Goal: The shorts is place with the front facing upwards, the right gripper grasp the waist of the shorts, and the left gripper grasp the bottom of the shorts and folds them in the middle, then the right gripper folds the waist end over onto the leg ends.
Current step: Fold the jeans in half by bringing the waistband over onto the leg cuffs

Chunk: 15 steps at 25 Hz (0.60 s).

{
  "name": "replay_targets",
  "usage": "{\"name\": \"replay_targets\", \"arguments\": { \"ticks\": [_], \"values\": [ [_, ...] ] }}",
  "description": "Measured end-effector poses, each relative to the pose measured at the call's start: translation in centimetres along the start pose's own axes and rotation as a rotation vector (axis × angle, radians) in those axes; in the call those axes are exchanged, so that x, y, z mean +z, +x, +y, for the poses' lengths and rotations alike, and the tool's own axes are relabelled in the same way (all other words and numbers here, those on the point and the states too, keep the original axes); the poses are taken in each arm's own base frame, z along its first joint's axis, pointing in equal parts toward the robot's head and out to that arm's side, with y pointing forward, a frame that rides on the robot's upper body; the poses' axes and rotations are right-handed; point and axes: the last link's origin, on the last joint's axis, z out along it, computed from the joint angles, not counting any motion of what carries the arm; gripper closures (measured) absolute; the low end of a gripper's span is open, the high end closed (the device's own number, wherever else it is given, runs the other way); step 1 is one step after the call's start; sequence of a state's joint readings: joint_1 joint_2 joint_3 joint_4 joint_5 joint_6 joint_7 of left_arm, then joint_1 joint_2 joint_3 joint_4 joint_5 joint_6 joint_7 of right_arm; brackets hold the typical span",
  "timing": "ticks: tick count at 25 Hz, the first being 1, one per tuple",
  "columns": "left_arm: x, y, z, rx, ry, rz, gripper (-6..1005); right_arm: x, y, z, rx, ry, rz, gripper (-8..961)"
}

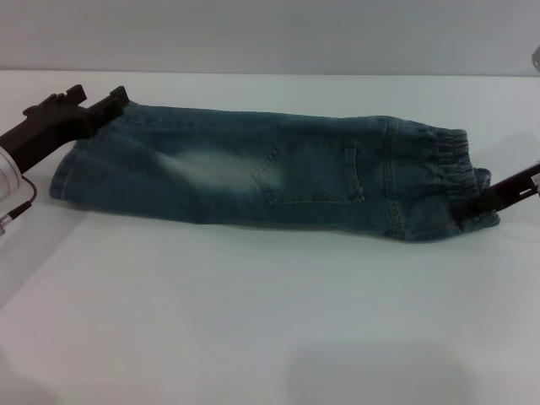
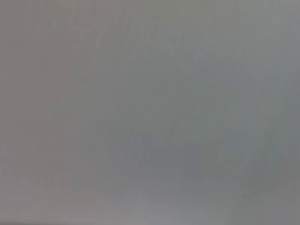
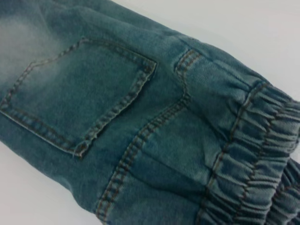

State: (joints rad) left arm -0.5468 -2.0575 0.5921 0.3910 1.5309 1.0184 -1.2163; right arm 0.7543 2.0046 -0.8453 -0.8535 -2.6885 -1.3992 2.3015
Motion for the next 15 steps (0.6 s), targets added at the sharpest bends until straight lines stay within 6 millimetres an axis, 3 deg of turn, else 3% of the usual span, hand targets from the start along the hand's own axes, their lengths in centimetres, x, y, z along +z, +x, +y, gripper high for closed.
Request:
{"name": "replay_targets", "arguments": {
  "ticks": [15],
  "values": [
    [-0.01,0.0,0.03,-0.004,0.0,0.004,176,0.68,0.18,0.41,0.003,-0.007,-0.011,282]
  ]
}}
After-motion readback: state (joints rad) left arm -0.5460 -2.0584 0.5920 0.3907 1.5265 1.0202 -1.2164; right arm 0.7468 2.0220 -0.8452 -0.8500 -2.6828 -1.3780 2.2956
